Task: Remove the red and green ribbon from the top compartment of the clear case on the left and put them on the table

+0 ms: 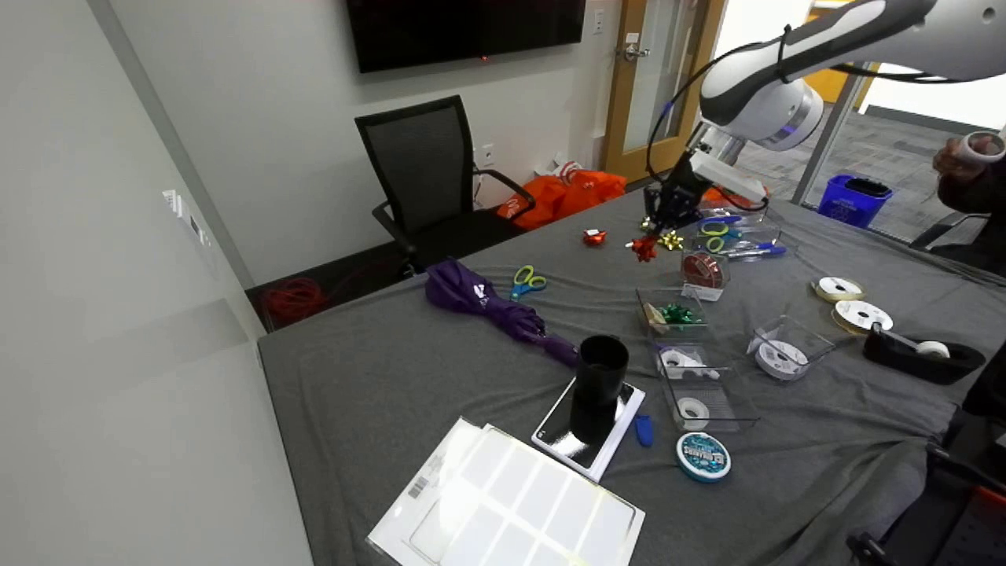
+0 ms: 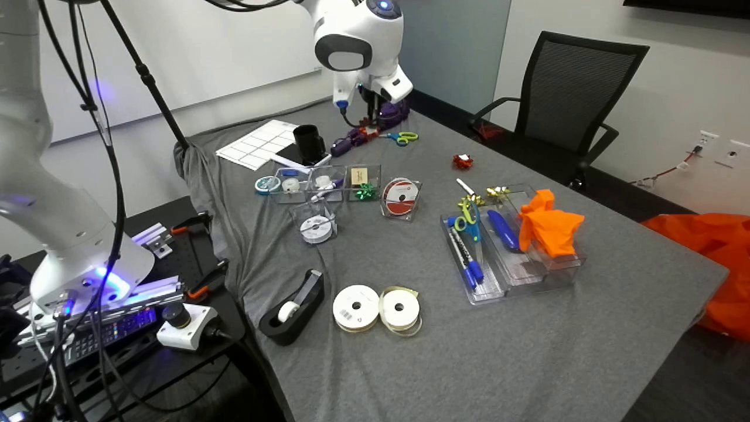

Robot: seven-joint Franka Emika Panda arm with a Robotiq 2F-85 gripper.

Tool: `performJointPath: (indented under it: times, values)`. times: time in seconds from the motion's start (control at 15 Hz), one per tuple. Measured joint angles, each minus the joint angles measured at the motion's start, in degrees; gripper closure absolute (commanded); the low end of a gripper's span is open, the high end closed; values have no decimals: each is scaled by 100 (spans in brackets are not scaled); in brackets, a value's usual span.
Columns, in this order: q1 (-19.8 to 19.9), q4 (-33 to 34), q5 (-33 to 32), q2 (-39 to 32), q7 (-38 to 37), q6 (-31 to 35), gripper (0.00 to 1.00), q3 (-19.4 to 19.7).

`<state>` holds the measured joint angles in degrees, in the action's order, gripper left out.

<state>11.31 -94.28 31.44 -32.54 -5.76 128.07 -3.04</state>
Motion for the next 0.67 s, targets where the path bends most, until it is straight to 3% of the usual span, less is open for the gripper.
performJointPath:
  times: [0.27, 0.67]
  values:
    - [34, 635, 620, -200, -460, 458, 100, 103]
    - [-7, 2239, 749, -1696, -1688, 1647, 100, 360]
